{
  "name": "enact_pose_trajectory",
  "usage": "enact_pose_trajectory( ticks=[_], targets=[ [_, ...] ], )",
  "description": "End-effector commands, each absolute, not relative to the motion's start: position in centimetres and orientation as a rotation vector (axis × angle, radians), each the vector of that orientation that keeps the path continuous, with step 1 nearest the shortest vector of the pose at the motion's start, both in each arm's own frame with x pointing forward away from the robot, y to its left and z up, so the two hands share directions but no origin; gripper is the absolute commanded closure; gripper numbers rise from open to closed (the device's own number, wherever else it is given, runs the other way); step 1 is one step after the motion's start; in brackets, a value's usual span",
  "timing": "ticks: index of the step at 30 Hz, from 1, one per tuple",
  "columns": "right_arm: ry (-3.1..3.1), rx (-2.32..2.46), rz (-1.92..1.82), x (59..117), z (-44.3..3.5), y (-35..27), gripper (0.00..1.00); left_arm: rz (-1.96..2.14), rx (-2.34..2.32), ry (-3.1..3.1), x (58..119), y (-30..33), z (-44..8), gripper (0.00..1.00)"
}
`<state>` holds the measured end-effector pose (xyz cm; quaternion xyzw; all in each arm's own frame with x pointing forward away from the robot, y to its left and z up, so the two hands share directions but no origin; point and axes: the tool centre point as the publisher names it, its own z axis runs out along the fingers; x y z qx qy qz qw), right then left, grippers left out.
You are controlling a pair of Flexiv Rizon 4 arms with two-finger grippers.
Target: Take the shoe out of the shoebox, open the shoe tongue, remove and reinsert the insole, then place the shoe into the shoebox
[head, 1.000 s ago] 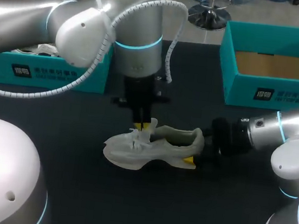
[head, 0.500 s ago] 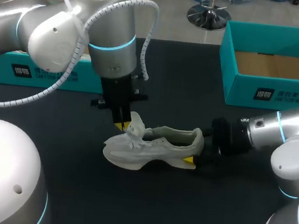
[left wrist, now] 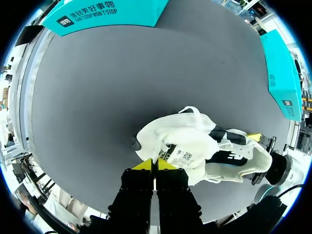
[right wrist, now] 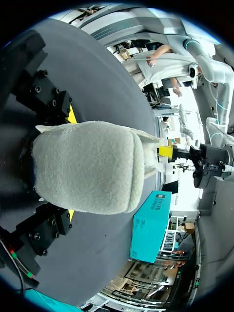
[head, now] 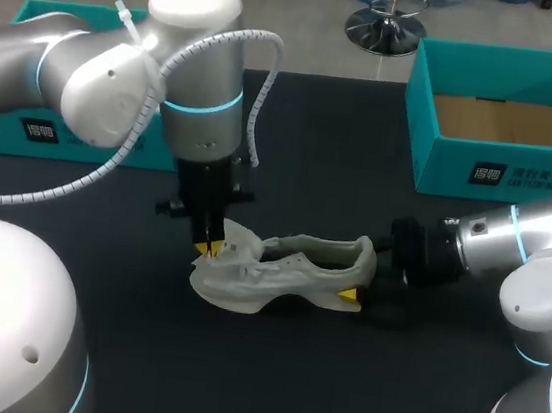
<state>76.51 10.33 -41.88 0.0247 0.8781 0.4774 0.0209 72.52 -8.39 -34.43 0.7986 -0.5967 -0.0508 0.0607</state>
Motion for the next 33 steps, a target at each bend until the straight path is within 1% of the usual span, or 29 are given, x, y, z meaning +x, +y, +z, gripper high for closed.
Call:
enact_pose_trajectory(
  ticks=[1,5,9,11,13,14,15,33],
  targets=[
    [2.725,0.079,1.474,76.5,-42.0,10.5,1.0,-0.202,2.419,-1.792,73.5,-8.9,-36.4,1.0],
    [2.725,0.079,1.474,76.5,-42.0,10.5,1.0,-0.234,2.429,-1.759,73.9,-8.6,-37.7,1.0],
    [2.725,0.079,1.474,76.5,-42.0,10.5,1.0,-0.232,2.422,-1.774,74.0,-8.8,-37.6,1.0],
    [2.725,0.079,1.474,76.5,-42.0,10.5,1.0,-0.226,2.417,-1.79,73.9,-9.0,-37.4,0.73],
    [2.725,0.079,1.474,76.5,-42.0,10.5,1.0,-0.217,2.409,-1.801,73.9,-9.1,-37.0,0.47],
    [2.725,0.079,1.474,76.5,-42.0,10.5,1.0,-0.209,2.409,-1.809,73.9,-9.2,-36.7,0.19],
    [2.725,0.079,1.474,76.5,-42.0,10.5,1.0,-0.198,2.405,-1.818,73.9,-9.2,-36.4,0.0],
    [2.725,0.079,1.474,76.5,-42.0,10.5,1.0,-0.04,2.209,-2.113,74.2,-11.8,-30.4,0.0]
  ],
)
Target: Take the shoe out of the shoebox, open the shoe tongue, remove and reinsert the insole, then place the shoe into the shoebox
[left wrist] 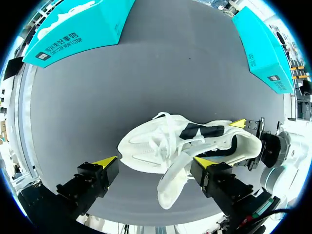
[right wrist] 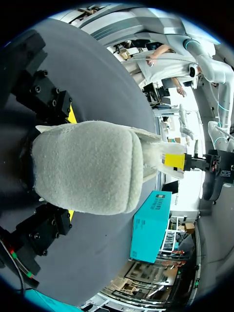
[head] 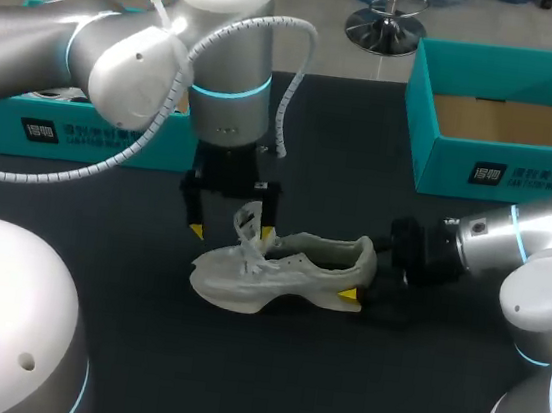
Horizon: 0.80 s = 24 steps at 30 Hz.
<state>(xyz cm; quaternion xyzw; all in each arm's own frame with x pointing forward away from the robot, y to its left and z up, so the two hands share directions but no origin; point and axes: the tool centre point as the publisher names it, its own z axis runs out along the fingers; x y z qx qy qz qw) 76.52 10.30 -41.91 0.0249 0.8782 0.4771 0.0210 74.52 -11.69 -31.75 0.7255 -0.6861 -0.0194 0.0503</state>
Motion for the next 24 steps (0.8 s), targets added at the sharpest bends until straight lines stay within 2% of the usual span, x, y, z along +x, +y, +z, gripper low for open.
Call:
enact_pose_trajectory(
  ticks=[1,9,15,24],
  targets=[
    [2.725,0.079,1.474,76.5,-42.0,10.5,1.0,-0.035,2.19,-2.138,74.2,-11.9,-30.0,0.0],
    [2.725,0.079,1.474,76.5,-42.0,10.5,1.0,-0.046,1.848,-2.525,75.9,-13.1,-27.8,0.0],
    [2.725,0.079,1.474,76.5,-42.0,10.5,1.0,-0.043,1.183,-2.816,76.8,-14.2,-26.1,0.0],
    [2.725,0.079,1.474,76.5,-42.0,10.5,1.0,-0.132,0.058,-3.176,75.0,-15.4,-25.4,0.0]
  ],
)
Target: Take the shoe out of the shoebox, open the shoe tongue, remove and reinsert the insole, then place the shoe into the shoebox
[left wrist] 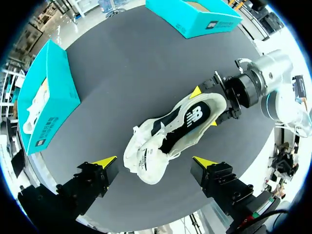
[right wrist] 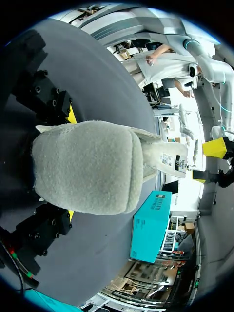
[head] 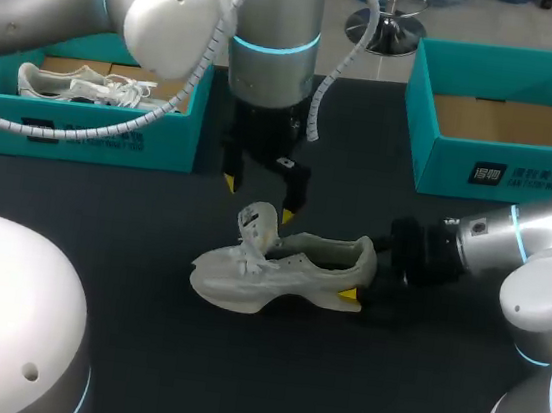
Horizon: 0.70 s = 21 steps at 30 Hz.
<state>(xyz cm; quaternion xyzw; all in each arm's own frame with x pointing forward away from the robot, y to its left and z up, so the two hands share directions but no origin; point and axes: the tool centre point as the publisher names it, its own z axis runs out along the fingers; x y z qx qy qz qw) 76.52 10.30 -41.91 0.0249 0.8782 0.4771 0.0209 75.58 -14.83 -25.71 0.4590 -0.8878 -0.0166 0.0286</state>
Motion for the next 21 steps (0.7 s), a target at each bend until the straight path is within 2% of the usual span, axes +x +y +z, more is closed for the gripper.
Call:
enact_pose_trajectory(
  ticks=[1,3,17,21],
  targets=[
    [2.725,0.079,1.474,76.5,-42.0,10.5,1.0,-0.124,-0.054,-3.191,74.8,-15.4,-25.2,0.0],
    [2.725,0.079,1.474,76.5,-42.0,10.5,1.0,-0.075,-0.197,-3.196,74.5,-15.6,-24.7,0.0],
    [2.725,0.079,1.474,76.5,-42.0,10.5,1.0,-0.09,-0.179,-3.194,74.5,-15.9,-24.5,0.0],
    [2.725,0.079,1.474,76.5,-42.0,10.5,1.0,0.018,-0.207,-3.178,73.9,-16.9,-24.9,0.0]
  ],
)
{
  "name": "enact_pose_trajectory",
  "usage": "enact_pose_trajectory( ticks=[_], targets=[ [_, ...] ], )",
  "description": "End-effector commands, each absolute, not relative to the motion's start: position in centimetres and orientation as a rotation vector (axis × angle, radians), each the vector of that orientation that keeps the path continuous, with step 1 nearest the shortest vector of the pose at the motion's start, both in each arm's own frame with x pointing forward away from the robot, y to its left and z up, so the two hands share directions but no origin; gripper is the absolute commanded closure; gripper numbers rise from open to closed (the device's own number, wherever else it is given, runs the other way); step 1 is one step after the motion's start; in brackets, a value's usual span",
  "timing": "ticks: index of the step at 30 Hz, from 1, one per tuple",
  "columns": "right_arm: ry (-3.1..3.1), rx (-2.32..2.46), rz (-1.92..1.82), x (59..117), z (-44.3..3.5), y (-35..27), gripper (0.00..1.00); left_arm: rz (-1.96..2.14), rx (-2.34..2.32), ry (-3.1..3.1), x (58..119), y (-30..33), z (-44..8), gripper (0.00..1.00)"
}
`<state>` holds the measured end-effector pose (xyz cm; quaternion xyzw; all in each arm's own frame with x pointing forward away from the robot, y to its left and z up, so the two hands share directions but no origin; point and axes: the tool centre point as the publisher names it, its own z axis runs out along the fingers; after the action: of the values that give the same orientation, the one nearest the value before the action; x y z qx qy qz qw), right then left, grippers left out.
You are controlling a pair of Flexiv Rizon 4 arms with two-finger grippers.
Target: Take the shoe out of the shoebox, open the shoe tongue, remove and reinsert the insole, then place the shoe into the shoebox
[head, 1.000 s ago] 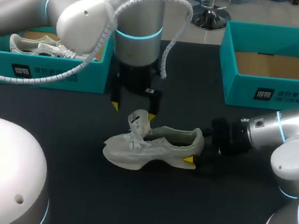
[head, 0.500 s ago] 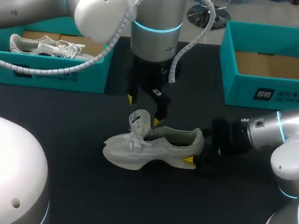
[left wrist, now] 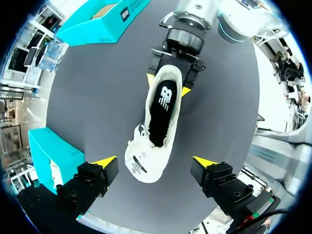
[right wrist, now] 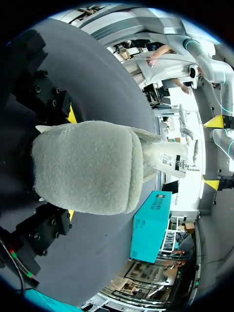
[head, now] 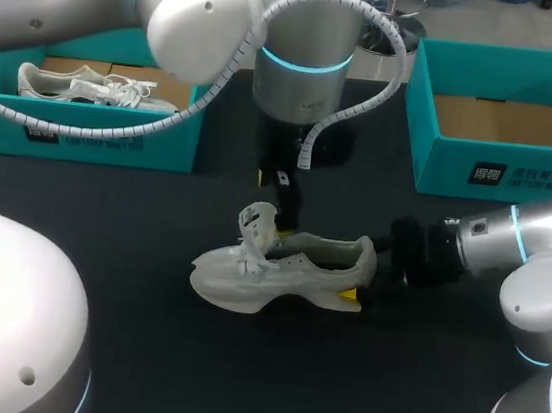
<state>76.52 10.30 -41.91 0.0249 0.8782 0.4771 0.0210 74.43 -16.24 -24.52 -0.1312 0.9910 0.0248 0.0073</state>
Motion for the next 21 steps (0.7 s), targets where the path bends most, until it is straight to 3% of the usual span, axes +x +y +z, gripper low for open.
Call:
enact_pose_trajectory(
  ticks=[1,2,3,4,5,21],
  targets=[
    [2.725,0.079,1.474,76.5,-42.0,10.5,1.0,-0.029,0.203,3.085,73.9,-17.2,-25.0,0.0],
    [2.725,0.079,1.474,76.5,-42.0,10.5,1.0,-0.041,0.222,3.087,73.9,-17.6,-25.2,0.16],
    [2.725,0.079,1.474,76.5,-42.0,10.5,1.0,-0.057,0.219,3.091,73.9,-17.9,-25.3,0.66],
    [2.725,0.079,1.474,76.5,-42.0,10.5,1.0,-0.051,0.218,3.086,73.9,-18.2,-25.5,0.96],
    [2.725,0.079,1.474,76.5,-42.0,10.5,1.0,-0.06,0.238,3.084,73.9,-18.6,-25.7,1.0],
    [2.725,0.079,1.474,76.5,-42.0,10.5,1.0,-0.044,0.282,3.098,73.5,-20.9,-26.6,1.0]
  ],
)
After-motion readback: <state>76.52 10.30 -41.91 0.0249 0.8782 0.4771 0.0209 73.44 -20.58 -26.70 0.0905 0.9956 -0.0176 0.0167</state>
